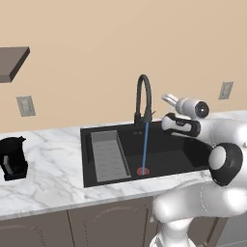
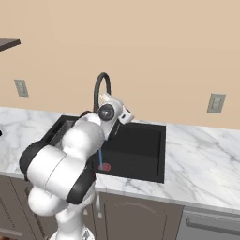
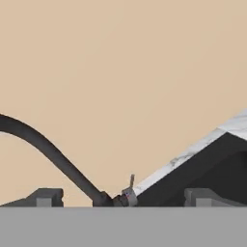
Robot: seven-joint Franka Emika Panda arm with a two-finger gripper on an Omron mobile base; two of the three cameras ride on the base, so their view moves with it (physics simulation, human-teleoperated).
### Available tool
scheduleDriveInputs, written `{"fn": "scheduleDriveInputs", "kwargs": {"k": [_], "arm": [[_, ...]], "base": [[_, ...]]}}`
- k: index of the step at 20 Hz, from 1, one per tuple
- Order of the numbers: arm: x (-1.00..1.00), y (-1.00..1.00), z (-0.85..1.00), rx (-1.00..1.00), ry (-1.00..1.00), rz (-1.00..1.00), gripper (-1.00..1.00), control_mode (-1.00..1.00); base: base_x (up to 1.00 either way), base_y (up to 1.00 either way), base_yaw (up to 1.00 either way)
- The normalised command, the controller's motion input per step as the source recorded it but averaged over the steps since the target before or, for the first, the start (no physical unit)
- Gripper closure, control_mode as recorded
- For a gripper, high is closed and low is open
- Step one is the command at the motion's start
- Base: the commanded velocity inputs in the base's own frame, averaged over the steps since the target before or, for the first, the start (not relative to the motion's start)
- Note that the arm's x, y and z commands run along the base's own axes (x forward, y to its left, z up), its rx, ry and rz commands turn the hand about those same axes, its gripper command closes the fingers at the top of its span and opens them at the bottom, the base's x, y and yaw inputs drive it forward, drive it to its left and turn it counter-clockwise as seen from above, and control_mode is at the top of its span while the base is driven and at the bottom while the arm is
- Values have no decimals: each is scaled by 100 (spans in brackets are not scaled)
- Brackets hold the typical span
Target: Turn on the sink faucet and place the jug under the water for a few seconds to fill it up.
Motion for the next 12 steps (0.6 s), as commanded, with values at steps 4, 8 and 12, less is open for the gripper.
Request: {"fn": "scheduleDriveInputs", "kwargs": {"k": [4,8,12], "arm": [[-98,44,90,-18,-5,0,-100,-100],[-97,56,79,-17,1,0,-100,-100],[-76,72,93,-15,10,0,-100,-100]], "base": [[0,0,0],[0,0,0],[0,0,0]]}}
